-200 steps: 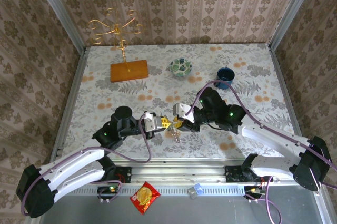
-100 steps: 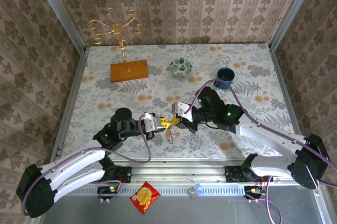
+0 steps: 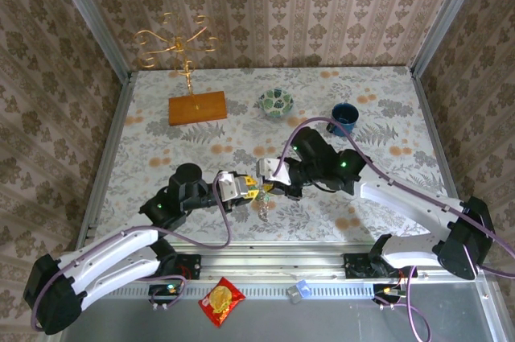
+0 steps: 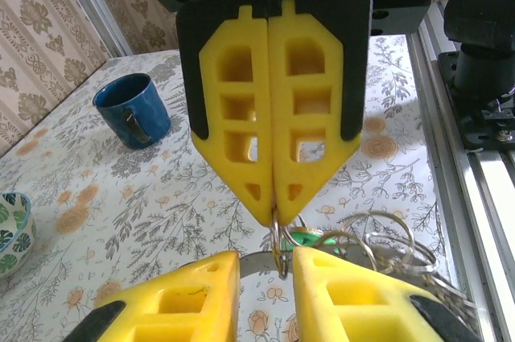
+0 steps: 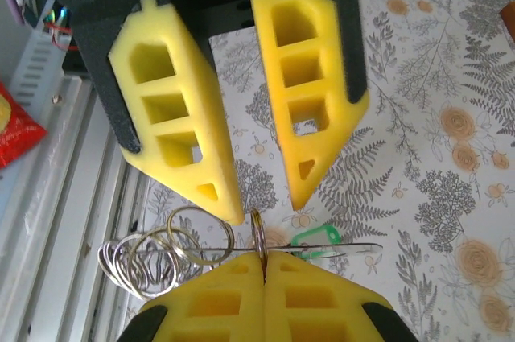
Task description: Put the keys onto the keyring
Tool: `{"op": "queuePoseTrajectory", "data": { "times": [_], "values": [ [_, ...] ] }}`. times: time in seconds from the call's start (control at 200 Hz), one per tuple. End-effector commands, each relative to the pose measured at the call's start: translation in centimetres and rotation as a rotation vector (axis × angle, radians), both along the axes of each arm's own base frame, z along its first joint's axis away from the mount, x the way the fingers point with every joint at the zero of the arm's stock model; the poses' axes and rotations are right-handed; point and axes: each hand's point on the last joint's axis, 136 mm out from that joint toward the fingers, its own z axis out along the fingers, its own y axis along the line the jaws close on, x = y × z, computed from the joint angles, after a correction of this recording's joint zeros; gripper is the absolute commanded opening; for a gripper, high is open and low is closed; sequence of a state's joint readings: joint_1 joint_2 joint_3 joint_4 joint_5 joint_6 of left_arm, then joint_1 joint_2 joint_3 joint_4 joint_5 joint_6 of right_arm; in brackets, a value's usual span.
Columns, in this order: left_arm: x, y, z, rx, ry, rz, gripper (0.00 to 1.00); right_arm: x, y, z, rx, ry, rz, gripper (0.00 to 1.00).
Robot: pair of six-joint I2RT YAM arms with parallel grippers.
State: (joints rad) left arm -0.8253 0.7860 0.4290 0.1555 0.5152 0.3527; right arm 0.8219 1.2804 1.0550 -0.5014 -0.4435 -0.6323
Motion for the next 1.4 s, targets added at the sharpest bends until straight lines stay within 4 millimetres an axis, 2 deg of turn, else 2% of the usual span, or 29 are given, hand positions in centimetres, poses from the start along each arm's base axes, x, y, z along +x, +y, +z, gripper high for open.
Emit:
{"op": "queuePoseTrajectory", "data": {
  "times": [0.0,0.385,0.57,0.68,0.745,0.84,0.93,1.13,1.275,1.395],
  "values": [
    [-0.1,-0.2,0.7,0.022,-0.022,-0.019,0.23,-0.2,-0.6,-0.3,-0.105,-0.050,0.035,0.00],
    [-0.3,-0.3,0.0,0.057,0.005,-0.039,0.20,-0.7,0.9,1.1,-0.097,-0.102,0.084,0.00],
    [-0.3,-0.6,0.2,0.051,0.007,-0.048,0.12,-1.2,1.6,1.3,-0.086,-0.104,0.101,0.00],
    [-0.3,-0.6,0.1,0.053,0.009,-0.052,0.00,-1.4,1.7,1.4,-0.063,-0.090,0.094,0.00],
    [-0.4,-0.6,0.2,0.051,0.008,-0.054,0.00,-1.4,1.7,1.7,-0.037,-0.083,0.080,0.00],
    [-0.4,-0.5,0.2,0.041,0.008,-0.049,0.00,-0.9,1.4,2.4,0.037,-0.068,0.033,0.16],
    [-0.5,-0.5,0.4,0.008,-0.002,-0.045,0.00,-0.3,0.7,2.7,0.110,-0.025,-0.008,0.25],
    [-0.5,-0.6,0.7,-0.061,-0.014,-0.042,0.00,-0.1,-0.4,1.0,0.129,0.046,-0.056,0.29],
    [-0.6,-0.6,0.6,-0.068,-0.017,-0.045,0.00,0.0,-0.5,0.2,0.121,0.069,-0.064,0.29],
    [-0.6,-0.6,0.6,-0.069,-0.018,-0.043,0.00,-0.2,-0.4,-0.3,0.111,0.093,-0.057,0.24]
  ]
}}
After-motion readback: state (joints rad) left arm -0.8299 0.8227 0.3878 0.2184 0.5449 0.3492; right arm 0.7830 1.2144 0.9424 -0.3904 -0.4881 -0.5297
